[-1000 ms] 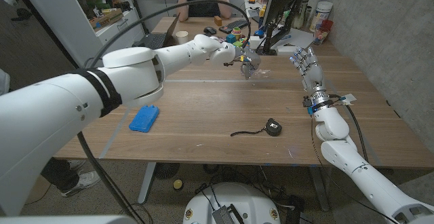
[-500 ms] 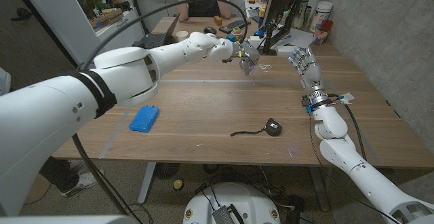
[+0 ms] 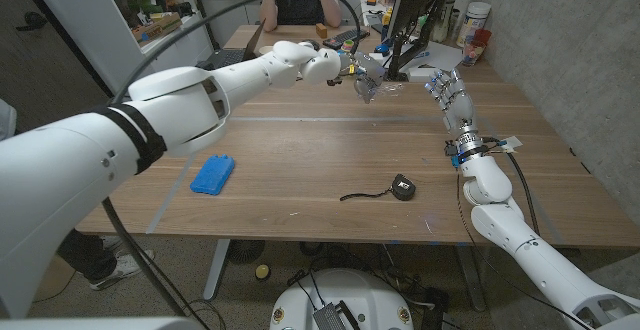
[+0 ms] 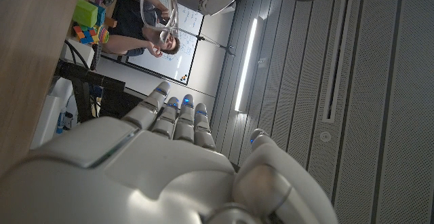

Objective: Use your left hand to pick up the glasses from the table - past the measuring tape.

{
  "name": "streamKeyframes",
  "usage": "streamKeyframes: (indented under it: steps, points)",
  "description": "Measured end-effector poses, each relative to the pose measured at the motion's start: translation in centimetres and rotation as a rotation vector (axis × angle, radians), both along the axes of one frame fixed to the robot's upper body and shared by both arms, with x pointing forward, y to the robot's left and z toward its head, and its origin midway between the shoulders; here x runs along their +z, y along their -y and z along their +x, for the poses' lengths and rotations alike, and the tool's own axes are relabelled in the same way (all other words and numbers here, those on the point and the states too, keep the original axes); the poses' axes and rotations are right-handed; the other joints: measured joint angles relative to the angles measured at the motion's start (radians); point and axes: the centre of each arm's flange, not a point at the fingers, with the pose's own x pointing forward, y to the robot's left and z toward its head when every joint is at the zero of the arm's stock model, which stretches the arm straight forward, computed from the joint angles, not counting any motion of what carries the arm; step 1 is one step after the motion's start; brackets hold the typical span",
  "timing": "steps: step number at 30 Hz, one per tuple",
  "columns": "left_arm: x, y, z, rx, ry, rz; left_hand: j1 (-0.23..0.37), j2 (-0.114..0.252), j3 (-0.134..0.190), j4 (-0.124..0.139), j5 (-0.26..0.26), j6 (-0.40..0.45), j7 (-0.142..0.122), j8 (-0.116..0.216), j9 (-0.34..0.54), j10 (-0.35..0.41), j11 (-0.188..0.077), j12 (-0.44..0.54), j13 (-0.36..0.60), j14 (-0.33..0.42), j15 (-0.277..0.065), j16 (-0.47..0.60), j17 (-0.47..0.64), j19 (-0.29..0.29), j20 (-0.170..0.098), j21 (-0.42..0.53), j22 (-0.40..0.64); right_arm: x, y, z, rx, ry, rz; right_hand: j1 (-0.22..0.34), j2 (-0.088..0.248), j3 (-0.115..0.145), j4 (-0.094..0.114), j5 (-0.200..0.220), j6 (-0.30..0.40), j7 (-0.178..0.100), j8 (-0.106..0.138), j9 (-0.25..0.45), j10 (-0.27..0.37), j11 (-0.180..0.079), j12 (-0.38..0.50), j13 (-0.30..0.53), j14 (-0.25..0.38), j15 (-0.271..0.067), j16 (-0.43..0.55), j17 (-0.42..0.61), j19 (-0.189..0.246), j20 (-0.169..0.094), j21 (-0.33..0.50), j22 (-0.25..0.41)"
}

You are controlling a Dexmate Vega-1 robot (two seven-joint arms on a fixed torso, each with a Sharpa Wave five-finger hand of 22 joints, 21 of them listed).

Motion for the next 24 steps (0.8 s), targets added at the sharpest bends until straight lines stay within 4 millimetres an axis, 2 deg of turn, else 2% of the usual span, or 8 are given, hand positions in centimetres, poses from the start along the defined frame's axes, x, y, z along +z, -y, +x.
streamKeyframes:
  steps: [15,20,24]
  points:
    - [1.8,-0.6,-1.3,-0.047,-0.016,-0.071,0.001,-0.001,0.0,0.0,0.004,0.0,0.0,-0.004,0.006,0.004,0.004,-0.003,0.003,0.006,0.006,-0.006,0.007,-0.002,-0.002,0.018,-0.009,0.1,0.0,0.0,0.002,0.007,0.0,0.0,0.0,0.0,0.0,0.004,0.004,0.004,0.0,0.0,0.002,0.002,0.0,0.0,0.0,0.0,0.0,0.0,0.0,0.0,0.0,0.0]
    - [1.8,-0.5,-1.4,-0.056,-0.03,-0.074,0.001,-0.001,0.0,0.0,0.004,0.002,0.002,-0.004,0.009,0.004,0.004,-0.005,0.005,0.011,0.001,-0.014,0.009,-0.002,-0.002,0.022,-0.014,0.1,0.0,0.0,0.002,0.007,0.0,0.0,0.0,0.0,0.0,0.004,0.004,0.004,0.0,0.0,0.002,0.002,0.0,0.0,0.0,0.0,0.0,0.0,0.0,0.0,0.0,0.0]
    - [2.7,-1.0,-2.0,-0.081,-0.032,-0.11,0.001,-0.001,0.0,0.0,0.004,0.002,0.002,-0.007,0.01,0.004,0.004,-0.011,0.01,0.011,0.001,-0.014,0.01,-0.006,0.002,0.032,-0.016,0.1,0.0,-0.1,0.003,0.011,0.0,0.0,0.0,0.0,0.0,0.004,0.004,0.004,0.0,0.0,0.002,0.002,0.0,0.0,0.004,-0.004,0.0,-0.001,0.0,0.0,0.0,0.0]
